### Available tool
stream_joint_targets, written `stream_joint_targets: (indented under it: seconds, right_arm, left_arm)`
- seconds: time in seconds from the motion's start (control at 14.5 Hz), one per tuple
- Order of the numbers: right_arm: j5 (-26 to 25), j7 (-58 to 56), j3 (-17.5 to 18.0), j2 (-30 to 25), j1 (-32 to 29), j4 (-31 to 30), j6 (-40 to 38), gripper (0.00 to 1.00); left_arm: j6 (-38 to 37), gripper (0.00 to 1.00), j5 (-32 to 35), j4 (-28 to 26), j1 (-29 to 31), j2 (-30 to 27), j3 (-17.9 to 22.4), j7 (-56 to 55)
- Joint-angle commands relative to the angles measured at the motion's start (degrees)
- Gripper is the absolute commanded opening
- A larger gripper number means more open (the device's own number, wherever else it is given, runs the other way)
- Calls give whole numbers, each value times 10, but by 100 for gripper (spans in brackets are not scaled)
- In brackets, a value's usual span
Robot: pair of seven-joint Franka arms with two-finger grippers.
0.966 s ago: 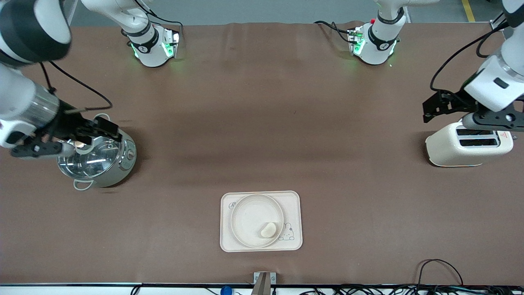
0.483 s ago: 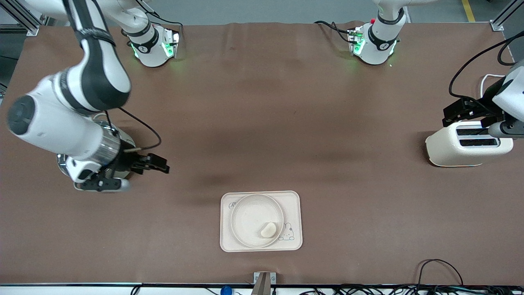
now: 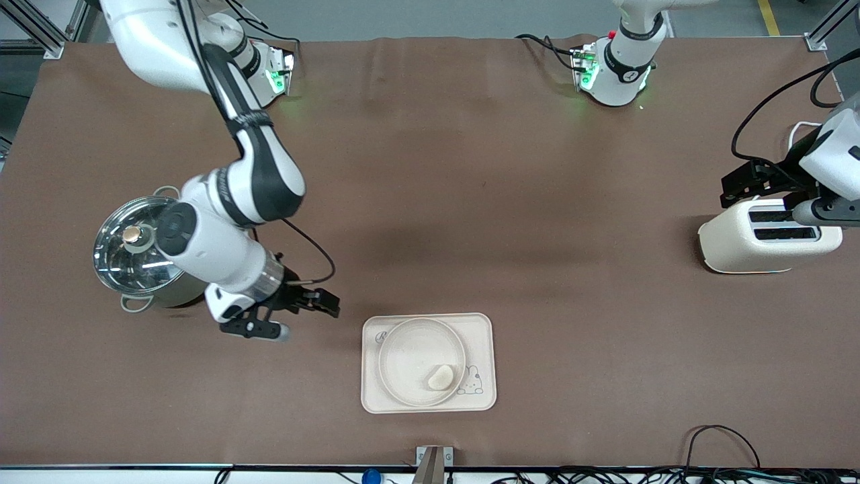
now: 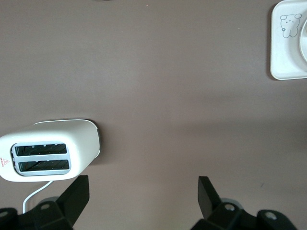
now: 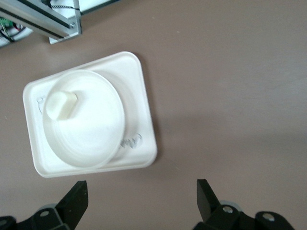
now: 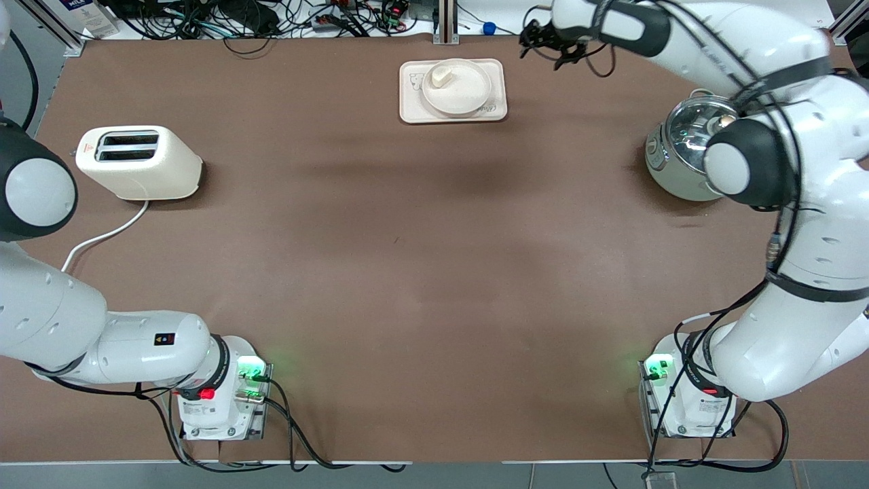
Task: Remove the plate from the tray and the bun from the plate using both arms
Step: 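Swing the right gripper from the steel pot over to the cream tray, then lower the right gripper and grip the rim of the white plate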
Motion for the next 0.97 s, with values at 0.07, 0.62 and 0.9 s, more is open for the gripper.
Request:
stream_joint_targets:
  seconds: [0.07,0.62,0.9]
  right_arm:
    - [70,13,-4,107,25,92,82,100]
    - [70,21,9,229,37,202,136,99]
    - [65,-7,7,245,37,203,152,94]
  left_arm:
    - [-8,100,12,6,-2,-1,-3,4]
    - [-9,100,25,6,-2,-2,-5,3]
    - [-9,100,25,6,-4,-2,-5,4]
